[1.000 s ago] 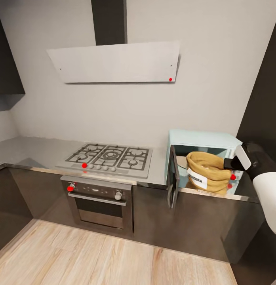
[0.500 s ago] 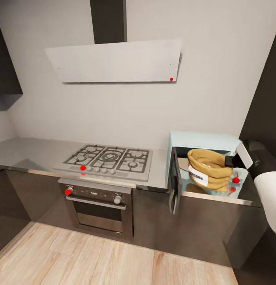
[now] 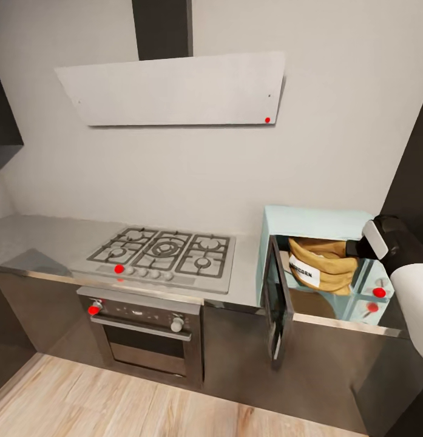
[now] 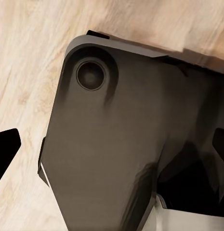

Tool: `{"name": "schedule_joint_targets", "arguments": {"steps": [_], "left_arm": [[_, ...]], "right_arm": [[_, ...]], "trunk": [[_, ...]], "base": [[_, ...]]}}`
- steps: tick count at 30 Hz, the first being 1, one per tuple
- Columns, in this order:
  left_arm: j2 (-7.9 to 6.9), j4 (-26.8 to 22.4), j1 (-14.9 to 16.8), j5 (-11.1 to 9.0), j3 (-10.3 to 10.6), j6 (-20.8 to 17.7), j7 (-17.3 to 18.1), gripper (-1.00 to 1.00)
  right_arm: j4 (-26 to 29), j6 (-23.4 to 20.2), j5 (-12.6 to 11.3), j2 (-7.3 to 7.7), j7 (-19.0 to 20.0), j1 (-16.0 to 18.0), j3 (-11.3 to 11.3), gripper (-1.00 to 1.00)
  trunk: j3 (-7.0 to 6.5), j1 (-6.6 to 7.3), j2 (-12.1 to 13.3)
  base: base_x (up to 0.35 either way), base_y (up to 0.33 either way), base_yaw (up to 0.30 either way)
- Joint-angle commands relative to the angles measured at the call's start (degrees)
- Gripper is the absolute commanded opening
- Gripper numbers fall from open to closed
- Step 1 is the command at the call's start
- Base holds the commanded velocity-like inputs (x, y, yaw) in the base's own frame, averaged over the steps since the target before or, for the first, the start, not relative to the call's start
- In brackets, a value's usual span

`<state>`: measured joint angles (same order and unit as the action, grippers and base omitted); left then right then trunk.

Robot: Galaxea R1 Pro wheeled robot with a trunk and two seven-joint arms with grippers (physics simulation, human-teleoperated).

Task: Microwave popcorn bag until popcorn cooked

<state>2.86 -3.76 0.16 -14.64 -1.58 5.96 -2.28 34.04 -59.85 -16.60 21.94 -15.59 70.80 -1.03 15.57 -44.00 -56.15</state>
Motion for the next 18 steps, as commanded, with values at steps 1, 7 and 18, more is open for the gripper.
{"name": "schedule_joint_targets", "arguments": {"steps": [1, 7, 18], "left_arm": [[0.03, -0.02, 0.02, -0.12, -0.15, 0.17, -0.16, 1.00], [-0.03, -0.02, 0.02, -0.12, -0.02, 0.18, -0.01, 1.00], [-0.04, -0.02, 0.02, -0.12, -0.11, 0.19, 0.25, 1.00]], "right_arm": [[0.04, -0.15, -0.63, 0.03, -0.50, 0.04, -0.11, -1.00], [-0.02, -0.15, -0.63, 0.04, -0.52, 0.04, -0.11, -1.00], [-0.36, -0.15, -0.71, 0.04, -0.33, 0.04, -0.11, -1.00]], "trunk": [[0.07, -0.01, -0.05], [0.07, -0.01, -0.05], [0.07, -0.01, -0.05]], "base": [[0.010, 0.000, 0.000], [0.090, 0.000, 0.000], [0.108, 0.000, 0.000]]}}
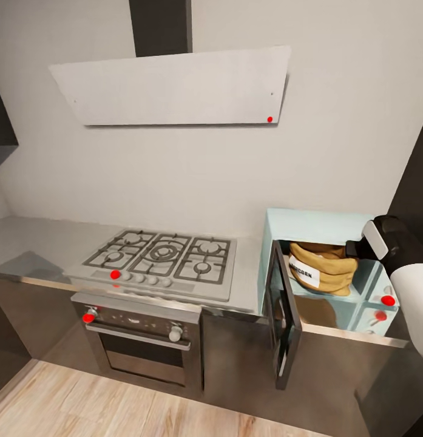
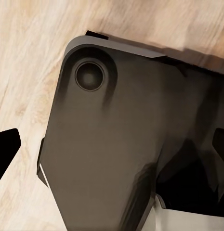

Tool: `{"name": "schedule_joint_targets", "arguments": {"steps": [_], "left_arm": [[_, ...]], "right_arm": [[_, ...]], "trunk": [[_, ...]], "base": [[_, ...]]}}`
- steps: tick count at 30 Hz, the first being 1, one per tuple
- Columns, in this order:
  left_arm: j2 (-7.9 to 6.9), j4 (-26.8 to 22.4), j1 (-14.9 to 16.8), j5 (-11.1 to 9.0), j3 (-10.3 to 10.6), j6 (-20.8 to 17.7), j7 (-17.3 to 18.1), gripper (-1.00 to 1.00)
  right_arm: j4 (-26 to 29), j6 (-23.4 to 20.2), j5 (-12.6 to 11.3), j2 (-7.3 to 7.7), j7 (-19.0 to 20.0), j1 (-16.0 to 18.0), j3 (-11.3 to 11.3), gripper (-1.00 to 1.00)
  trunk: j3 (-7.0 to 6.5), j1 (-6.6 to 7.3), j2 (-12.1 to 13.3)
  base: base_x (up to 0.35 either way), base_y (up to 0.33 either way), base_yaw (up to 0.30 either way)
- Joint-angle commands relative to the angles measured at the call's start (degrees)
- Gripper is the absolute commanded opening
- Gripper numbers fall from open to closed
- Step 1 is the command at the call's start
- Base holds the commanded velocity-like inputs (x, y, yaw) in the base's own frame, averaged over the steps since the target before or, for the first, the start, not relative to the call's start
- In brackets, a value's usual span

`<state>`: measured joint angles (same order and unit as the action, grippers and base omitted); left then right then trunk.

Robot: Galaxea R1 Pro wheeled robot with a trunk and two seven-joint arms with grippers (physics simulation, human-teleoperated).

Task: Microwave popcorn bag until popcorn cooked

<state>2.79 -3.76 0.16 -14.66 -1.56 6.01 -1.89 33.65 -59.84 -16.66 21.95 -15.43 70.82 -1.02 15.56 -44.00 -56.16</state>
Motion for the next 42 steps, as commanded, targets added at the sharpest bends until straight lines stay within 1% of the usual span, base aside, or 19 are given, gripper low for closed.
{"name": "schedule_joint_targets", "arguments": {"steps": [1, 9, 10, 15, 20, 23, 35, 42], "left_arm": [[0.02, -0.02, 0.02, -0.10, -0.12, 0.14, -0.13, 1.00], [0.02, -0.02, 0.02, -0.10, -0.19, 0.14, -0.13, 1.00], [0.02, -0.02, 0.02, -0.11, -0.19, 0.14, -0.13, 1.00], [0.02, -0.02, 0.02, -0.11, -0.19, 0.19, -0.15, 1.00], [0.07, -0.02, 0.02, -0.03, -0.17, 0.23, -0.13, 1.00], [0.20, -0.02, 0.02, -0.09, -0.19, 0.23, -0.26, 1.00], [0.22, -0.02, 0.02, -0.11, -0.20, 0.23, -0.45, 1.00], [0.11, -0.02, 0.02, 0.12, 0.22, 0.23, -0.15, 1.00]], "right_arm": [[0.02, -0.16, -0.69, 0.02, -0.46, 0.02, -0.12, -1.00], [0.01, -0.16, -0.74, 0.02, -0.33, 0.02, -0.12, -1.00], [0.01, -0.16, -0.74, 0.02, -0.31, 0.02, -0.12, 1.00], [0.84, -0.16, -0.90, -0.11, -0.16, 0.02, 0.05, 1.00], [5.51, -0.16, -0.99, -0.07, -0.04, 0.02, 0.05, 1.00], [6.64, -0.16, -0.94, -0.01, -0.04, 0.02, 0.01, 1.00], [6.89, -0.16, -0.91, -0.02, -0.04, 0.02, -0.08, 1.00], [6.90, -0.16, -1.13, -0.48, -0.04, -0.56, -0.21, 1.00]], "trunk": [[0.08, -0.01, -0.04], [0.08, -0.01, -0.04], [0.08, -0.01, -0.04], [0.08, -0.01, -0.04], [0.08, -0.01, -0.04], [0.08, -0.01, -0.04], [0.08, -0.01, -0.04], [0.08, -0.01, -0.04]], "base": [[0.002, 0.000, 0.000], [0.000, 0.000, 0.000], [0.000, 0.000, 0.000], [0.000, 0.000, 0.000], [-0.005, 0.000, 0.000], [-0.205, 0.000, 0.000], [-0.332, 0.000, 0.000], [-0.064, 0.000, 0.000]]}}
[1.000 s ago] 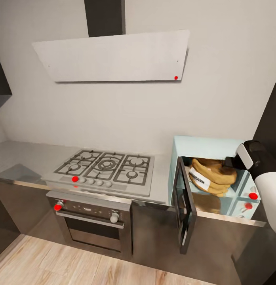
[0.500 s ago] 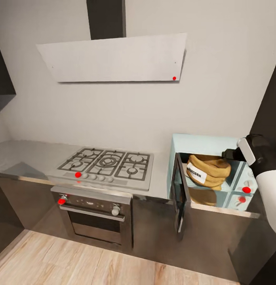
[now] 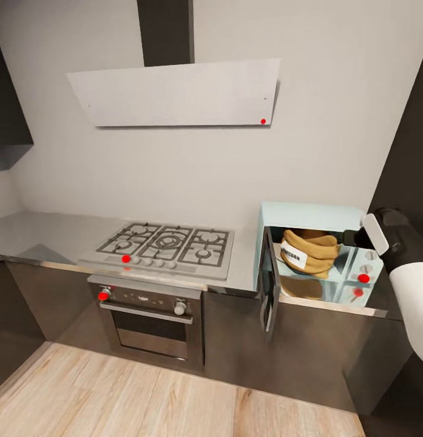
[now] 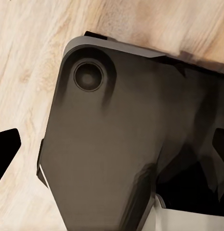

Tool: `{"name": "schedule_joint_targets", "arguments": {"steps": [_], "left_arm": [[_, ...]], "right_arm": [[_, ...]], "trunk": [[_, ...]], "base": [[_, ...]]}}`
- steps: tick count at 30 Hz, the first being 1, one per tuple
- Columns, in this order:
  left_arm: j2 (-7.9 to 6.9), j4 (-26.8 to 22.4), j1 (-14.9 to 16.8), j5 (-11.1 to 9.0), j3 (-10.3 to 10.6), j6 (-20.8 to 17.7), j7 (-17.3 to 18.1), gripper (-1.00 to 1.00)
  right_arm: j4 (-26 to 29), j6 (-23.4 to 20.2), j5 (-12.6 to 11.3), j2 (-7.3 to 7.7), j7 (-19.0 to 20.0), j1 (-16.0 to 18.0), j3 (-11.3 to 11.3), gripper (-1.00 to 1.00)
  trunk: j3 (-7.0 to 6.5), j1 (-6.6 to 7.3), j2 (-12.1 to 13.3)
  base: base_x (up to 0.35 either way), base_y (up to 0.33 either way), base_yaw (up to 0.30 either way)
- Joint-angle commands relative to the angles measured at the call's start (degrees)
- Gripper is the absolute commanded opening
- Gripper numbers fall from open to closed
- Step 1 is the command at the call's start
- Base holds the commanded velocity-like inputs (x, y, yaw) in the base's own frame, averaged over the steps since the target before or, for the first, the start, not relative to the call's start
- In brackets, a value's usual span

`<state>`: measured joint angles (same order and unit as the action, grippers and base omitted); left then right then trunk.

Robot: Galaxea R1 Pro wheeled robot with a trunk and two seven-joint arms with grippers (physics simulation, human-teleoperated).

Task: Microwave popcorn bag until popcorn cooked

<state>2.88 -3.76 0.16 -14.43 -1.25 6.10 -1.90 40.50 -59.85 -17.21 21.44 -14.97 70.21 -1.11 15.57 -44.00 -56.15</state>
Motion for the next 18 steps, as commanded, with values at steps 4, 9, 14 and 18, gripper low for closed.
{"name": "schedule_joint_targets", "arguments": {"steps": [4, 9, 14, 18], "left_arm": [[0.02, 0.00, 0.02, 0.00, -0.07, 0.14, -0.12, 1.00], [0.02, -0.01, 0.02, -0.03, 0.00, 0.14, -0.12, 1.00], [0.02, -0.01, 0.02, -0.07, 0.02, 0.14, -0.12, 1.00], [0.02, -0.01, 0.02, -0.09, -0.24, 0.14, -0.12, 1.00]], "right_arm": [[0.10, -0.15, -0.63, 0.08, -0.38, -0.39, -0.05, 1.00], [1.80, -0.15, -0.63, 0.19, 2.12, -8.87, -0.07, 1.00], [8.74, -0.15, -0.63, 0.40, 6.97, -16.15, -0.05, 1.00], [18.11, -0.15, -0.52, 0.24, 13.80, -22.80, -0.03, 1.00]], "trunk": [[0.07, -0.01, -0.05], [0.07, -0.01, -0.05], [0.07, -0.01, -0.05], [0.07, -0.01, -0.05]], "base": [[-0.001, 0.000, 0.000], [0.000, 0.000, 0.000], [0.000, 0.000, 0.000], [0.000, 0.000, 0.000]]}}
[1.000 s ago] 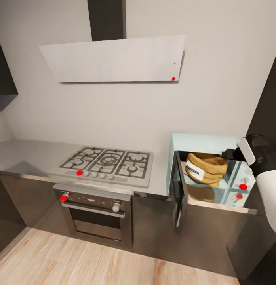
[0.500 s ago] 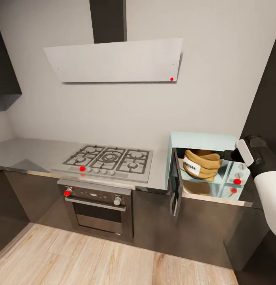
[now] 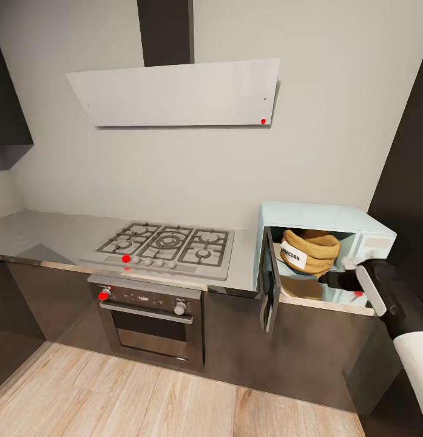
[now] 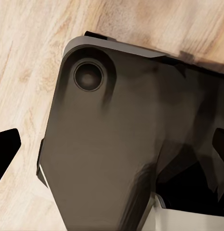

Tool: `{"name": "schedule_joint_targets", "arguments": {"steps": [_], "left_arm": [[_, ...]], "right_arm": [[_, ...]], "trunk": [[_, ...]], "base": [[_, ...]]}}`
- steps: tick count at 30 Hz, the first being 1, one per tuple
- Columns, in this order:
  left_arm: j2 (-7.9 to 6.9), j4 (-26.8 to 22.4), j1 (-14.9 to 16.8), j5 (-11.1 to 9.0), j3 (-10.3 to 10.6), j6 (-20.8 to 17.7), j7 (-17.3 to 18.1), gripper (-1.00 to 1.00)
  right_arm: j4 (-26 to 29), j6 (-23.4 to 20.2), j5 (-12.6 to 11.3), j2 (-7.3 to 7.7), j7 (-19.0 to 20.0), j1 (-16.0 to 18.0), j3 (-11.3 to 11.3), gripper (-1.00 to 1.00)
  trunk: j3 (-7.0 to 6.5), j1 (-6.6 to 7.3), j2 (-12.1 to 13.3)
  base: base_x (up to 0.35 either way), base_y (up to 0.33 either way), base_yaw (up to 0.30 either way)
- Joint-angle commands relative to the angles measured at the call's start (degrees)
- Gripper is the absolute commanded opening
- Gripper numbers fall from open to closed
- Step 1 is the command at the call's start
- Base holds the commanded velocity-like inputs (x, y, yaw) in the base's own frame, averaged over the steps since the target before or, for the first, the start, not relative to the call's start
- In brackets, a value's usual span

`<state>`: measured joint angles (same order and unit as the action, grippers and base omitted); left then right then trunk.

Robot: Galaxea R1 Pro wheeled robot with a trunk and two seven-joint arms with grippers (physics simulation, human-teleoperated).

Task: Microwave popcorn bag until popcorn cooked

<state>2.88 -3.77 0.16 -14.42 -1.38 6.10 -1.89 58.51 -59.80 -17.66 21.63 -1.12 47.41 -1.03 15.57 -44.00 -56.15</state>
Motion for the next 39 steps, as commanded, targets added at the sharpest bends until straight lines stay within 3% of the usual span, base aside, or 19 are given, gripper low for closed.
{"name": "schedule_joint_targets", "arguments": {"steps": [1, 4, 6, 8, 9, 12, 14, 17, 19, 24, 30, 39], "left_arm": [[0.02, -0.01, 0.02, -0.14, -0.19, 0.14, -0.13, 1.00], [0.02, -0.01, 0.02, -0.24, -0.27, 0.14, -0.13, 1.00], [0.02, -0.01, 0.02, -0.26, -0.28, 0.14, -0.13, 1.00], [0.02, -0.01, 0.02, -0.26, -0.28, 0.14, -0.13, 1.00], [0.02, -0.01, 0.02, -0.26, -0.25, 0.14, -0.13, 1.00], [0.05, -0.01, 0.02, -0.13, -0.06, 0.14, -0.13, 1.00], [0.14, -0.01, 0.02, 0.02, -0.04, 0.14, -0.13, 1.00], [0.25, 0.05, 0.02, 0.16, -0.02, 0.14, -0.13, 1.00], [0.26, 0.07, 0.02, 0.21, -0.02, 0.14, -0.13, 1.00], [0.25, 0.03, 0.02, 0.26, 0.04, 0.14, -0.13, 1.00], [0.27, -0.09, 0.02, 0.31, 0.07, 0.15, -0.13, 1.00], [0.11, -0.10, 0.02, 0.27, 0.15, 0.09, -0.31, 1.00]], "right_arm": [[2.92, -0.20, 0.00, 0.02, 2.28, -2.25, -0.05, 1.00], [10.37, -0.20, 0.07, -0.01, 9.20, -9.32, 0.05, 1.00], [12.10, -0.20, 0.08, -0.10, 11.35, -12.48, 0.11, 1.00], [12.47, 8.54, 0.02, -0.41, 12.13, -14.71, 0.95, 1.00], [12.44, 11.89, -0.07, -0.64, 12.26, -15.31, 2.43, 1.00], [12.64, 18.47, -1.66, -2.29, 12.35, -16.68, 8.24, 1.00], [12.78, 21.47, -2.02, -3.48, 12.07, -16.85, 10.34, 1.00], [12.42, 30.49, -1.75, -6.21, 11.48, -16.93, 11.38, 1.00], [12.25, 34.11, -1.78, -6.95, 11.21, -16.98, 11.46, 1.00], [12.35, 36.24, -1.18, -7.45, 10.64, -16.98, 11.72, 1.00], [12.16, 36.32, 4.76, -7.85, 8.42, -16.97, 11.75, 1.00], [12.16, 36.59, 5.30, -8.35, 8.52, -16.99, 11.75, 1.00]], "trunk": [[0.07, -0.01, -0.05], [0.07, -0.01, -0.05], [0.07, -0.01, -0.05], [0.07, -0.01, -0.05], [0.07, -0.01, -0.05], [0.07, -0.01, -0.05], [0.07, -0.01, -0.05], [0.07, -0.01, -0.05], [0.07, -0.01, -0.05], [0.07, -0.01, -0.05], [0.07, -0.01, -0.05], [0.07, -0.01, -0.05]], "base": [[0.000, 0.000, 0.000], [0.000, 0.000, 0.000], [0.000, 0.000, 0.000], [0.000, 0.000, 0.000], [0.000, 0.000, 0.000], [0.000, 0.000, 0.000], [0.000, 0.000, 0.000], [0.000, 0.000, 0.000], [0.000, 0.000, 0.000], [0.000, 0.000, 0.000], [0.000, 0.000, 0.000], [0.153, 0.000, 0.000]]}}
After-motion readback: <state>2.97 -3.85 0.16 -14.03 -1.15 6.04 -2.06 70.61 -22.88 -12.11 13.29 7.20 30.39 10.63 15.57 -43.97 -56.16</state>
